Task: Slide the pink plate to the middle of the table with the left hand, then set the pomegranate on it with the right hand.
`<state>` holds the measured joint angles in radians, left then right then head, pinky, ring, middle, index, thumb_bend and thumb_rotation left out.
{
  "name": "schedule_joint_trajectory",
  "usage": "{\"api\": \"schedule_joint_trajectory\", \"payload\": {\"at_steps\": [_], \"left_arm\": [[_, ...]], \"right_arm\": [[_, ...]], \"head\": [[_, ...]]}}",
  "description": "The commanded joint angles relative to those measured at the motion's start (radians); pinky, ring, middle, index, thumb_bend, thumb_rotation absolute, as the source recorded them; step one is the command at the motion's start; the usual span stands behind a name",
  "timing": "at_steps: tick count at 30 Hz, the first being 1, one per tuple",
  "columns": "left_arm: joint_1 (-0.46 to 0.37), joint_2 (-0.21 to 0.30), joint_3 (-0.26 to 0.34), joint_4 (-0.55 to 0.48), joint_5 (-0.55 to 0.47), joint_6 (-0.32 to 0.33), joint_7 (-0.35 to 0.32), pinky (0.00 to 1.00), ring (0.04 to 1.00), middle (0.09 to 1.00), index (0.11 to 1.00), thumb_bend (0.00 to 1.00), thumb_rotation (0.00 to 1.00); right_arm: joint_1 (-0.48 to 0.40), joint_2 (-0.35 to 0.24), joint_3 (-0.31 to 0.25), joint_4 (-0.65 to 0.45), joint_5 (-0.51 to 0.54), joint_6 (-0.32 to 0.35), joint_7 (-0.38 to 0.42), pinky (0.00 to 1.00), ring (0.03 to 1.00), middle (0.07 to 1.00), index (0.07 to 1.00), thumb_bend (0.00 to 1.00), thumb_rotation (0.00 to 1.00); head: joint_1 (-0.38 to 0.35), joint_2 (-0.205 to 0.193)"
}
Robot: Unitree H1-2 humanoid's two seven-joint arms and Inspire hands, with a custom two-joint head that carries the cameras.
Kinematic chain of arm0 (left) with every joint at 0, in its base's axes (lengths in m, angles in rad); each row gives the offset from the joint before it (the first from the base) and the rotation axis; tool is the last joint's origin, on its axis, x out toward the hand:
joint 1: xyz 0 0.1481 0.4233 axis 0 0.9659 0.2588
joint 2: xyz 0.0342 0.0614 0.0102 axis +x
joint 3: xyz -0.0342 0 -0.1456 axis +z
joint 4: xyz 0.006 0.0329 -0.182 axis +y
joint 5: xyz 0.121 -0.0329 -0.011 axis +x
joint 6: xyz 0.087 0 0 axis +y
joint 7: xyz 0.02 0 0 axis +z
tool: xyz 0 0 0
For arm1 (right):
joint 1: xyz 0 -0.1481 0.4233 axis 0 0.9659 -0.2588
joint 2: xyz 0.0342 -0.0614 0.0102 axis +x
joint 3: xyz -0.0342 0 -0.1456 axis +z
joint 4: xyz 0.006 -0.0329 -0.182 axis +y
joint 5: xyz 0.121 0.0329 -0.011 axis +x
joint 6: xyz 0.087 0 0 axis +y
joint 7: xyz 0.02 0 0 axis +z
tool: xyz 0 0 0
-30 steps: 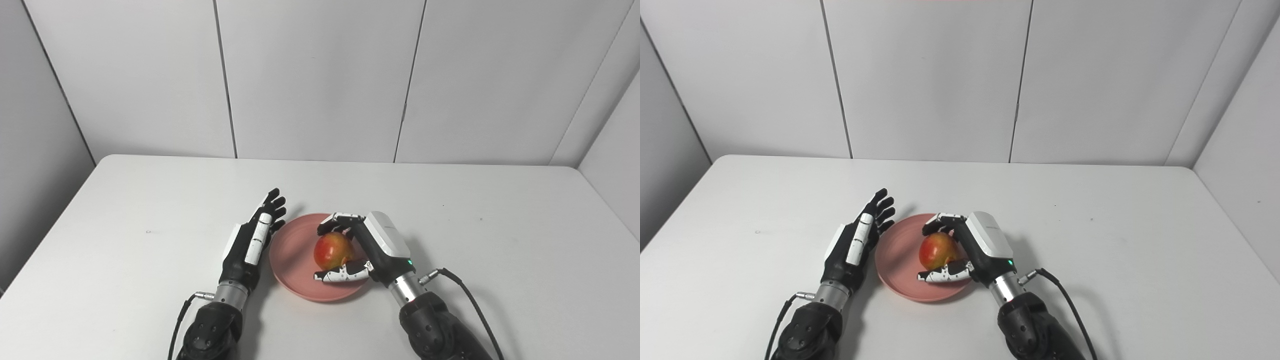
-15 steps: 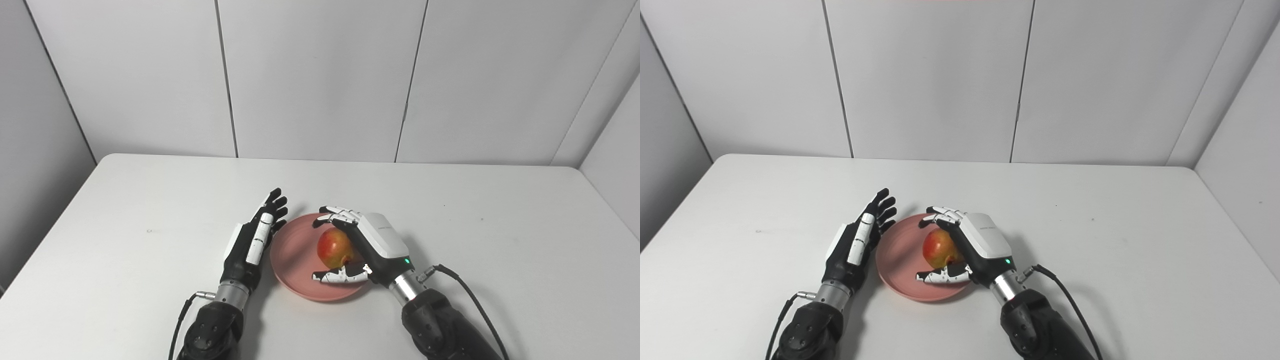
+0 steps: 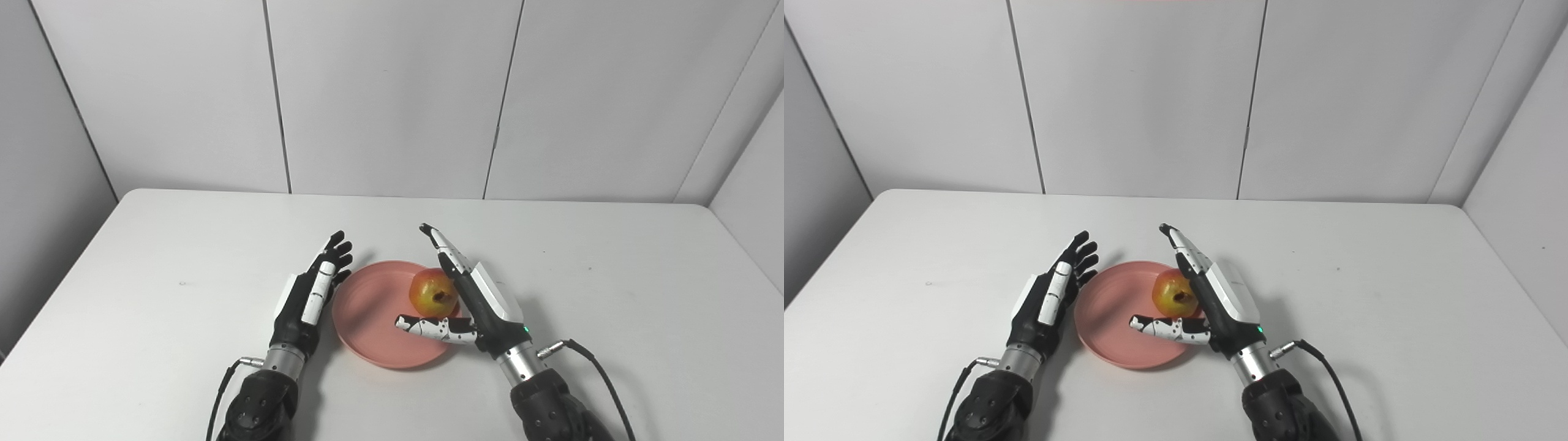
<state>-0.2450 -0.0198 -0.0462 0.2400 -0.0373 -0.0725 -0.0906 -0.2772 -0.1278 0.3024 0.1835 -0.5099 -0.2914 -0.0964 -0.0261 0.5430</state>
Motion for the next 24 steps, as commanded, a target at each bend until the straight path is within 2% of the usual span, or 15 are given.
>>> {"api": "schedule_joint_trajectory", "payload": {"at_steps": [1, 4, 7, 14, 16, 21, 24], "left_arm": [[-0.006, -0.003, 0.001, -0.006, 0.003, -0.021, 0.006, 0.89, 0.920, 0.928, 0.922, 0.61, 0.97], [-0.007, -0.004, 0.007, -0.003, -0.001, -0.017, 0.010, 0.89, 0.921, 0.928, 0.918, 0.59, 0.96], [-0.009, -0.006, 0.014, 0.001, -0.009, -0.019, 0.009, 0.88, 0.916, 0.921, 0.914, 0.60, 0.94], [-0.010, 0.003, 0.017, 0.009, -0.029, -0.037, -0.012, 0.90, 0.930, 0.936, 0.929, 0.60, 0.97], [-0.013, 0.009, 0.017, 0.017, -0.038, -0.052, -0.023, 0.91, 0.938, 0.944, 0.938, 0.60, 0.98], [-0.018, 0.021, 0.019, 0.025, -0.046, -0.066, -0.040, 0.95, 0.961, 0.967, 0.961, 0.59, 1.00], [-0.021, 0.024, 0.022, 0.028, -0.046, -0.071, -0.041, 0.97, 0.972, 0.980, 0.973, 0.59, 1.00]], "right_arm": [[-0.011, 0.001, -0.020, -0.036, 0.011, -0.070, -0.037, 0.97, 0.998, 1.000, 1.000, 0.56, 0.77], [0.004, 0.007, -0.046, -0.017, 0.036, -0.095, -0.052, 0.99, 1.000, 1.000, 1.000, 0.55, 0.79], [0.013, 0.015, -0.069, -0.015, 0.082, -0.094, -0.040, 1.00, 1.000, 1.000, 1.000, 0.55, 0.78], [0.017, 0.012, -0.103, 0.001, 0.122, -0.100, -0.039, 1.00, 1.000, 1.000, 1.000, 0.51, 0.78], [0.023, 0.020, -0.119, -0.008, 0.169, -0.060, -0.015, 1.00, 1.000, 1.000, 1.000, 0.51, 0.79], [0.026, 0.040, -0.154, -0.018, 0.237, 0.013, 0.019, 1.00, 1.000, 1.000, 1.000, 0.51, 0.90], [0.025, 0.056, -0.174, -0.022, 0.277, 0.057, 0.035, 1.00, 1.000, 1.000, 1.000, 0.53, 0.91]], "head": [[-0.001, 0.002], [-0.002, 0.000], [-0.005, 0.001], [-0.009, -0.004], [-0.008, -0.002], [-0.012, 0.002], [-0.011, 0.004]]}}
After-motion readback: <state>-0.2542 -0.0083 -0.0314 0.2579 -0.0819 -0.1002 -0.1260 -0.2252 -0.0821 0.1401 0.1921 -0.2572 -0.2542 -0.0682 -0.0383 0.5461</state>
